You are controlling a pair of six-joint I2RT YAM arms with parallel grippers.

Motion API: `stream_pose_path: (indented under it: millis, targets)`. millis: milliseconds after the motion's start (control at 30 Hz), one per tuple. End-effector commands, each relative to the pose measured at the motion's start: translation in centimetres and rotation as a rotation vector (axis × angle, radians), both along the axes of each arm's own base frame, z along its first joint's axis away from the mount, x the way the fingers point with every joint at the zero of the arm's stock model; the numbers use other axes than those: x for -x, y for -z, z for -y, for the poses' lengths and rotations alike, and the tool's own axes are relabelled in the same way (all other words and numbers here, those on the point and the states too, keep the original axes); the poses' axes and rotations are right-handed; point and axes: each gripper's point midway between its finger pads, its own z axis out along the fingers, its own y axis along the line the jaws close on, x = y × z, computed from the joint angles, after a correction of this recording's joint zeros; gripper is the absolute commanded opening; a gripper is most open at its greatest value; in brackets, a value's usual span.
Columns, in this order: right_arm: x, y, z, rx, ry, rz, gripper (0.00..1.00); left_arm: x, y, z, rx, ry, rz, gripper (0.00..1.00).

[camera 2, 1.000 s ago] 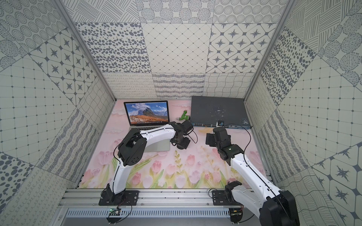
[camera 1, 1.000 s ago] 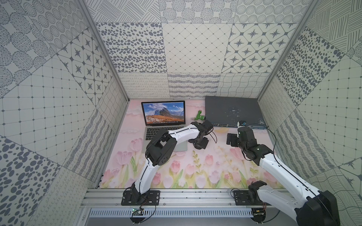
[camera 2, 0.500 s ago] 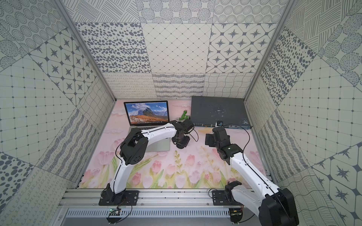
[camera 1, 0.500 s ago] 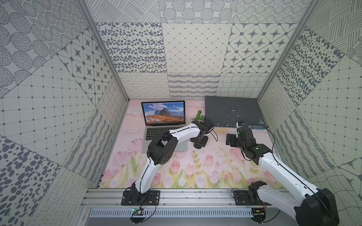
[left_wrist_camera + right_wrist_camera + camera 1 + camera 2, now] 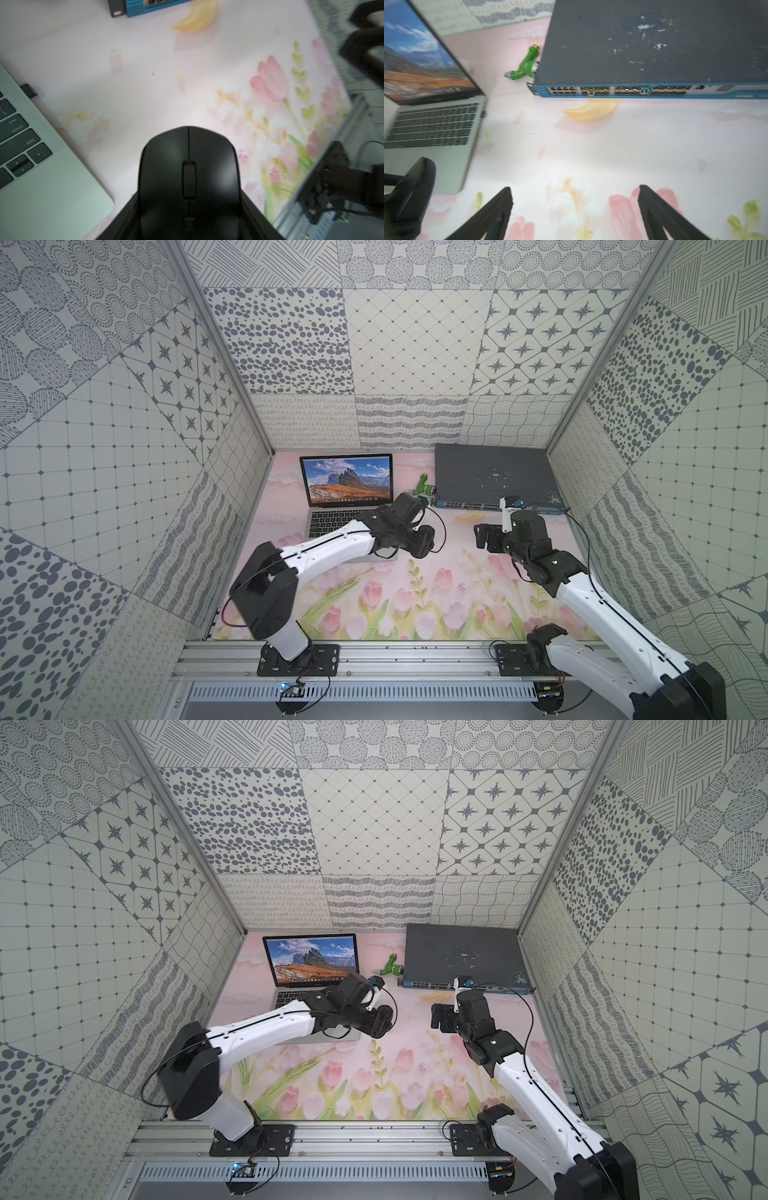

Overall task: Remove the wireless mouse receiver from the laptop
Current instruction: Pick up the mouse from the center of the board.

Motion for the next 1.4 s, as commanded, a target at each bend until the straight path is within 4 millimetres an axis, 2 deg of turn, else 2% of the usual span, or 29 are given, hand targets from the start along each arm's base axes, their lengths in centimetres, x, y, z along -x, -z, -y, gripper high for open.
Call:
stream_pose_path:
  millis: [0,100,200,267,333,400,500,733,833,900,1000,1067,1133,1200,1367]
  targets:
    - [2.1,-5.7,-3.7,-0.238,-0.178,0.114,0.97,4.9,-14.5,1.8,0.617,0.296,0.388,0.48]
    - [4.4,-8.8,-5.5,-0.392,-0.288,0.138,0.97,7.7,-16.9,0.0,0.747,0.358,0.499,0.47]
    - [6.6,-10.6,-7.3,-0.551,-0.403,0.124,0.97,9.7,-18.8,-1.0,0.847,0.408,0.579,0.46]
    - [7.9,-11.3,-8.4,-0.646,-0.478,0.102,0.97,10.8,-20.0,-1.4,0.906,0.451,0.622,0.47]
    - [8.9,-11.7,-9.0,-0.707,-0.531,0.078,0.97,11.9,-20.1,-1.8,0.957,0.489,0.646,0.48]
    - [9.8,-11.9,-9.4,-0.755,-0.562,0.063,0.97,13.3,-21.2,-2.7,1.031,0.524,0.739,0.49]
    - [10.8,-12.5,-9.8,-0.825,-0.604,0.060,0.97,14.2,-21.5,-2.9,1.032,0.567,0.793,0.48]
    - [11.4,-11.6,-11.5,-0.939,-0.658,0.017,0.97,15.3,-23.0,-4.2,1.030,0.554,0.928,0.46]
    - [12.3,-13.0,-12.4,-0.972,-0.741,0.079,0.97,15.4,-23.6,-4.5,1.036,0.538,0.955,0.45]
    - [14.3,-14.9,-13.2,-0.983,-0.881,0.188,0.97,15.6,-23.9,-4.5,1.042,0.553,0.953,0.45]
    - [16.8,-16.1,-13.7,-0.825,-1.058,0.384,0.97,16.2,-24.0,-4.4,1.045,0.596,0.940,0.46]
    - [16.8,-16.0,-13.8,-0.704,-1.060,0.463,0.97,16.6,-23.8,-4.2,1.045,0.628,0.925,0.46]
    - [16.3,-16.9,-13.5,-0.662,-1.022,0.490,0.97,16.9,-23.5,-4.2,1.041,0.647,0.915,0.46]
    - [15.5,-17.1,-13.8,-0.700,-0.990,0.453,0.97,17.1,-23.3,-4.3,1.037,0.647,0.926,0.46]
    - [15.2,-17.7,-16.0,-0.919,-1.035,0.240,0.97,17.4,-24.0,-4.6,1.034,0.648,0.986,0.45]
